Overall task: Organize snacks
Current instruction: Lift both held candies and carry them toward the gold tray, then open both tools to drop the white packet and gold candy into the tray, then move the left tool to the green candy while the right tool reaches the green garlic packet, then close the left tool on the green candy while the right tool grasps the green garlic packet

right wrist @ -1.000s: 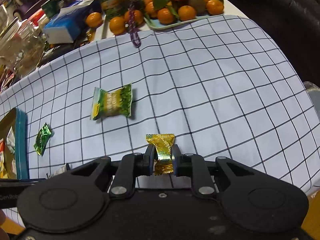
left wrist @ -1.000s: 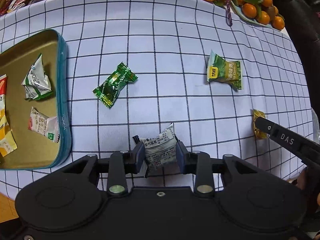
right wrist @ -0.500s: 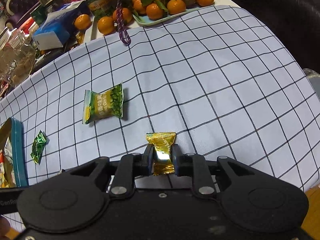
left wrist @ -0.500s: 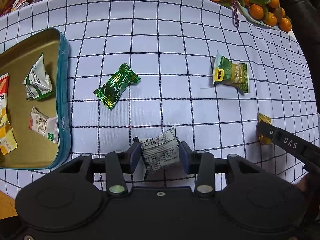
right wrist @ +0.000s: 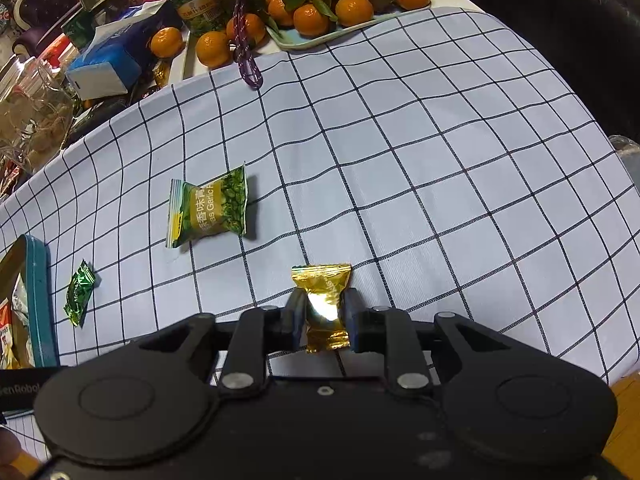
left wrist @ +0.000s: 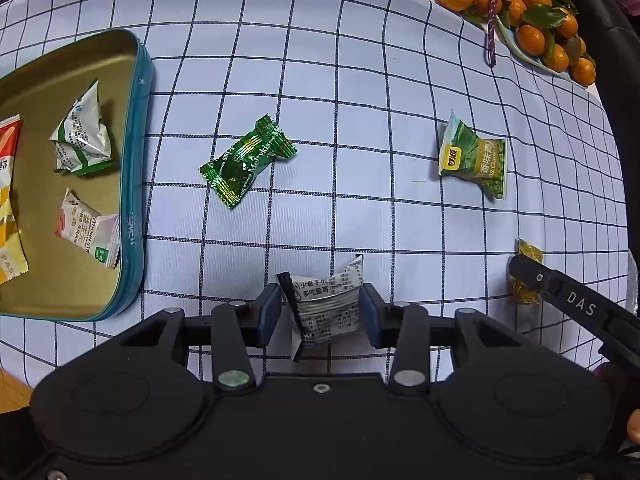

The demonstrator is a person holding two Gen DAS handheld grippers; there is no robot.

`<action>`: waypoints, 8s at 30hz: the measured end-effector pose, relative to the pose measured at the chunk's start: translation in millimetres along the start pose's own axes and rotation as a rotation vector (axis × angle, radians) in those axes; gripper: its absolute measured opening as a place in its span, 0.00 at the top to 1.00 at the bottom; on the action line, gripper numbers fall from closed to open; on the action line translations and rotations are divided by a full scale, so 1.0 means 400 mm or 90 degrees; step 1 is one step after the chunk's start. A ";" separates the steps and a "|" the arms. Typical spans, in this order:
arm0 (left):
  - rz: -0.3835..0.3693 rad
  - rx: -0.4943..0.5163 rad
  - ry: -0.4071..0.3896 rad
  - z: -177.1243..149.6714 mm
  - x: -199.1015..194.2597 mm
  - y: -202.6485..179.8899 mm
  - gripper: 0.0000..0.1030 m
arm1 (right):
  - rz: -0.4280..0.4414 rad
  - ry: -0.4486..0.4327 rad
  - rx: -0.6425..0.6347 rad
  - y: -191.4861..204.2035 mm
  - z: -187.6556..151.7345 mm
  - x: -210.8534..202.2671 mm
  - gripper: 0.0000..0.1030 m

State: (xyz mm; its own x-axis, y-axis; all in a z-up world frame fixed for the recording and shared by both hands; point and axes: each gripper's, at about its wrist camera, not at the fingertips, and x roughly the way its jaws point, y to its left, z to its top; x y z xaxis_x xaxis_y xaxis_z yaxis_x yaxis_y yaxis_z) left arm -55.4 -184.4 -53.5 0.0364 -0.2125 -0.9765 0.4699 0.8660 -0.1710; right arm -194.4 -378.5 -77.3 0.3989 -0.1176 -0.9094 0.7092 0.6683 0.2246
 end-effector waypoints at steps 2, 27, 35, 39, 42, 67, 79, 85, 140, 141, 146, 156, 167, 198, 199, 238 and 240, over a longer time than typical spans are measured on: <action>0.003 -0.003 -0.008 0.001 -0.007 0.003 0.52 | 0.005 0.003 -0.003 0.002 0.003 0.002 0.72; -0.008 -0.013 -0.003 0.004 -0.001 0.009 0.51 | 0.022 -0.016 0.041 -0.030 0.012 -0.021 0.80; -0.021 -0.013 0.010 0.005 0.002 0.015 0.51 | 0.067 -0.019 0.181 -0.113 0.042 -0.059 0.80; -0.013 0.003 0.009 0.007 0.009 -0.002 0.50 | 0.057 -0.014 0.170 -0.103 0.038 -0.048 0.80; -0.010 0.005 0.010 0.010 0.017 -0.008 0.48 | 0.062 -0.014 0.153 -0.087 0.033 -0.046 0.80; -0.037 -0.043 -0.072 0.054 -0.105 0.038 0.50 | 0.015 -0.040 0.098 0.023 0.041 -0.111 0.80; 0.010 -0.110 -0.149 0.019 -0.226 0.225 0.50 | 0.035 -0.053 0.018 0.219 -0.003 -0.169 0.80; 0.030 -0.161 -0.143 0.000 -0.248 0.338 0.50 | 0.067 -0.037 -0.032 0.358 -0.038 -0.176 0.80; 0.074 -0.323 -0.147 0.172 -0.317 0.706 0.50 | 0.195 0.015 -0.259 0.899 -0.122 -0.099 0.77; 0.072 -0.327 -0.148 0.172 -0.319 0.710 0.50 | 0.196 0.012 -0.265 0.912 -0.124 -0.096 0.76; 0.071 -0.352 -0.148 0.168 -0.320 0.730 0.50 | 0.194 -0.033 -0.308 0.962 -0.152 -0.096 0.61; 0.049 -0.339 -0.149 0.162 -0.319 0.716 0.50 | 0.155 -0.006 -0.344 0.961 -0.159 -0.076 0.42; 0.042 -0.315 -0.111 0.156 -0.299 0.665 0.50 | 0.105 0.042 -0.322 0.853 -0.150 -0.064 0.42; -0.008 0.013 -0.122 0.095 -0.203 0.135 0.49 | -0.003 -0.094 -0.102 0.266 0.064 -0.127 0.39; -0.011 0.013 -0.119 0.098 -0.198 0.126 0.49 | 0.005 -0.087 -0.098 0.257 0.074 -0.120 0.38; -0.033 -0.003 -0.084 0.144 -0.090 0.114 0.50 | -0.043 0.064 -0.014 0.115 0.109 0.066 0.56; -0.028 0.003 -0.079 0.140 -0.086 0.109 0.50 | -0.029 0.071 -0.005 0.102 0.100 0.057 0.56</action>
State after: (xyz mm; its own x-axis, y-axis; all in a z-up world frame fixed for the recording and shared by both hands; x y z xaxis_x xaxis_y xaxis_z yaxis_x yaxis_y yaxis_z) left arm 13.4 -164.6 -20.0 0.1250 -0.3049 -0.9441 0.4774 0.8527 -0.2122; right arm -133.1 -383.1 -75.0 0.2990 -0.0654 -0.9520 0.7200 0.6702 0.1801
